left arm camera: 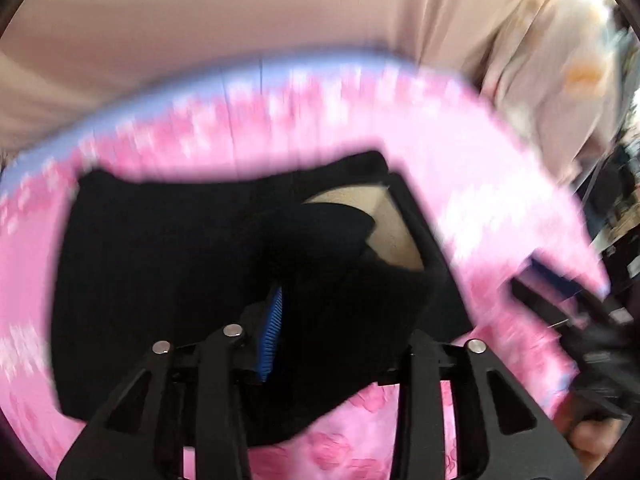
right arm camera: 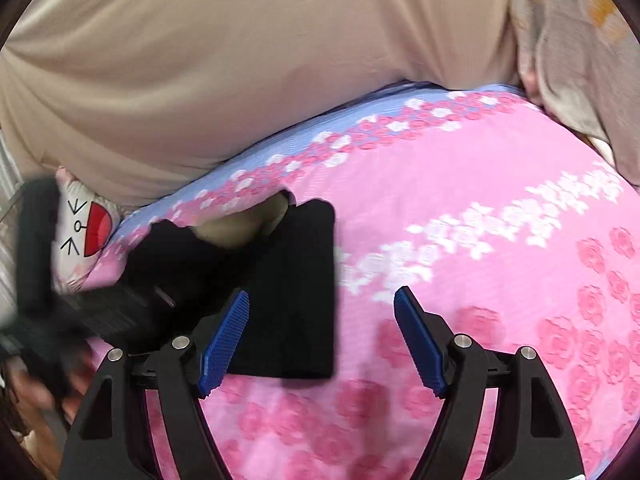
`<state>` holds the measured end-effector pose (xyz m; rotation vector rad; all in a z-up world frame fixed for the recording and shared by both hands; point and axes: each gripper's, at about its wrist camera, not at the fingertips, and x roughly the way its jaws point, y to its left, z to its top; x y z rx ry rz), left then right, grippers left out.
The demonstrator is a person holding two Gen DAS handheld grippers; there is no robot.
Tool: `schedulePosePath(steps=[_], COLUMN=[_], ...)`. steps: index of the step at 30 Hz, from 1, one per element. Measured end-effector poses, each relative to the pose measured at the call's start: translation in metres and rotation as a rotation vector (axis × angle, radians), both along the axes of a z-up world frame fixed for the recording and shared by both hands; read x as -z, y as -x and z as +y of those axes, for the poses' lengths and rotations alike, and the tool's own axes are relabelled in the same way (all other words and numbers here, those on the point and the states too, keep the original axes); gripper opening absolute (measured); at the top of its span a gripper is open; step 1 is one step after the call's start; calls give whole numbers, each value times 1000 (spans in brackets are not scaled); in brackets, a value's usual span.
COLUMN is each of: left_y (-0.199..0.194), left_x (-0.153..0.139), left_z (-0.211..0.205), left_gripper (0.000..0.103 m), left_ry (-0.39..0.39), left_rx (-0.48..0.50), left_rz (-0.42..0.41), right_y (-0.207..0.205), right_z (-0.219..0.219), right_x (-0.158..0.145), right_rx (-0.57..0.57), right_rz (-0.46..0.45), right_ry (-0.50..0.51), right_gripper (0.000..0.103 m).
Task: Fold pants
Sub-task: 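Grasp the trouser end with the left gripper and fold it toward the right gripper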
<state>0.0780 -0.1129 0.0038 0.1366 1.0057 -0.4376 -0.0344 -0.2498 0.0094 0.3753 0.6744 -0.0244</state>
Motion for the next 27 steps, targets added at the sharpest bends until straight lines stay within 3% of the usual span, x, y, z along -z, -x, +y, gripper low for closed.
schedulePosePath(steps=[3, 4, 5, 6, 8, 10, 13, 16, 19, 22, 24, 25, 26, 27], left_y=[16, 16, 17, 20, 25, 24, 17, 14, 11, 5, 6, 5, 5, 4], left_x=[-15, -21, -35, -44, -71, -88, -100, -91, -69, -53, -46, -41, -40, -37], left_z=[3, 8, 22, 34, 59, 62, 74, 86, 107, 131, 149, 159, 167, 175], left_gripper=[51, 64, 88, 98, 98, 98, 98, 98, 98, 98, 98, 98, 98, 98], left_ry=[-70, -68, -10, 52, 174, 179, 65, -56, -241, -329, -323, -305, -292, -279], left_rx=[-23, -36, -41, -46, -80, -91, -140, -205, -308, -357, -373, -382, -390, -400], left_rz=[-142, -160, -169, -175, -200, -248, -337, -398, -457, -452, -420, -394, -376, -358], right_y=[6, 6, 5, 2, -7, -18, -28, -36, -49, -63, -67, -70, -72, -76], right_z=[-10, -14, -15, -13, -6, 7, 26, 48, 67, 76, 83, 90, 95, 102], right_x=[-2, -3, -3, -4, -4, -7, -9, -5, 7, 25, 30, 30, 28, 24], right_rx=[25, 21, 11, -7, -37, -75, -158, -236, -275, -261, -249, -246, -244, -260], right_rz=[-6, -12, -18, -25, -36, -43, -46, -5, 54, 113, 113, 103, 103, 109], right_ry=[24, 15, 4, -8, -25, -55, -125, -135, -109, -135, -121, -88, -67, -61], right_gripper=[74, 74, 74, 74, 74, 74, 74, 74, 74, 74, 75, 68, 54, 29])
